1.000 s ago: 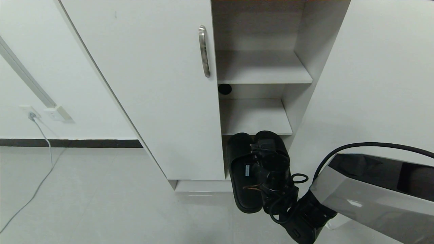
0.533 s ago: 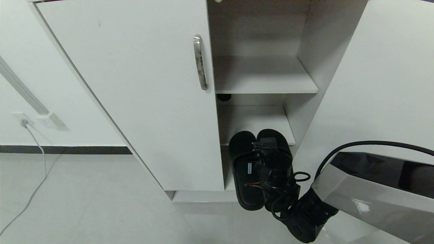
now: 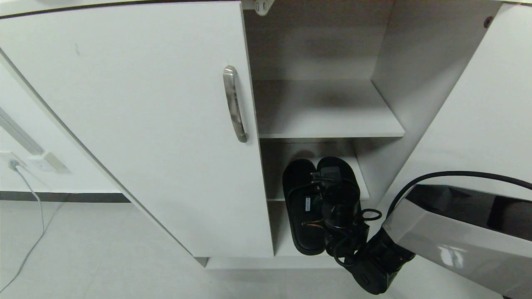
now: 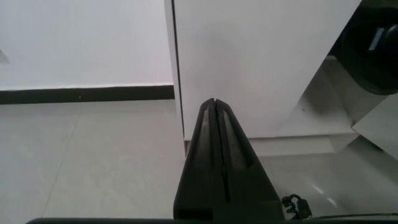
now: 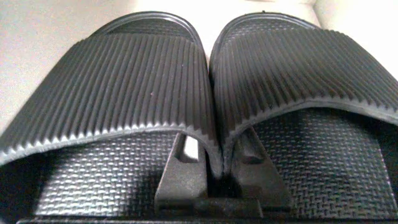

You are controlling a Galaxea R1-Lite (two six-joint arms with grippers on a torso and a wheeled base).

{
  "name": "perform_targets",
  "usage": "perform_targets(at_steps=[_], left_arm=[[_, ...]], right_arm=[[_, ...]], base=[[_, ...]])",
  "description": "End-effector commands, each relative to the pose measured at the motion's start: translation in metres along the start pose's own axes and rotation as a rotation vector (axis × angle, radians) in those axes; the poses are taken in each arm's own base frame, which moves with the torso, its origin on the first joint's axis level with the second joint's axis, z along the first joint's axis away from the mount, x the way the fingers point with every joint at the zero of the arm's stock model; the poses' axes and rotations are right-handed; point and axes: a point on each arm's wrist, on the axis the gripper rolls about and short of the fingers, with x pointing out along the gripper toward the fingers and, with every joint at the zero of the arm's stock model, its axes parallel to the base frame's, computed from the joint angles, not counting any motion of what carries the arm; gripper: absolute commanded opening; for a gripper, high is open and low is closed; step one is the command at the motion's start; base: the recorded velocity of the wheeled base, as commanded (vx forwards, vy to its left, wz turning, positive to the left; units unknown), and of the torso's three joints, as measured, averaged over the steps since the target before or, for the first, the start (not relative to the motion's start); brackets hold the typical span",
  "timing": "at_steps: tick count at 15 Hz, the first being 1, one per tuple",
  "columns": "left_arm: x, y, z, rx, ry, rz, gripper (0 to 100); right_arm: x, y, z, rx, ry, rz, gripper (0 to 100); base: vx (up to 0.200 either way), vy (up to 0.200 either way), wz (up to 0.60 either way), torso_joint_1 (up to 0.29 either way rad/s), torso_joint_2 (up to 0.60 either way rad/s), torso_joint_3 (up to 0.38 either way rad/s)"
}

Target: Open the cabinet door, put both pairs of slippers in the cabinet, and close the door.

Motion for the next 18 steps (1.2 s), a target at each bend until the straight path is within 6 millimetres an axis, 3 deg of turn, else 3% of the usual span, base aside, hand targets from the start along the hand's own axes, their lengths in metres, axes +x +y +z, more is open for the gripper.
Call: perform_targets(at_steps=[1, 4, 6, 10, 18], left_arm=[[0.0, 0.0, 0.0, 0.0, 0.001, 0.0, 0], [0.0, 0.0, 0.0, -0.002, 0.001, 0.0, 0], [0.0, 0.0, 0.0, -0.002, 0.001, 0.0, 0], [0.0, 0.0, 0.0, -0.002, 0.001, 0.0, 0], [0.0, 0.0, 0.0, -0.002, 0.001, 0.0, 0]], right_arm=[[0.01, -0.001, -0.001, 0.003, -0.004, -0.014, 0], [0.025, 0.005, 0.002, -0.003, 0.007, -0.028, 0], [0.05, 0.008, 0.005, -0.007, 0.018, -0.056, 0], [0.08, 0.006, 0.01, -0.001, 0.023, -0.094, 0], [0.113, -0.002, 0.028, 0.016, 0.022, -0.133, 0]], base=[[0.0, 0.0, 0.0, 0.0, 0.0, 0.0], [0.0, 0.0, 0.0, 0.0, 0.0, 0.0], [0.0, 0.0, 0.0, 0.0, 0.0, 0.0], [0.0, 0.0, 0.0, 0.0, 0.0, 0.0], [0.0, 0.0, 0.0, 0.0, 0.0, 0.0]])
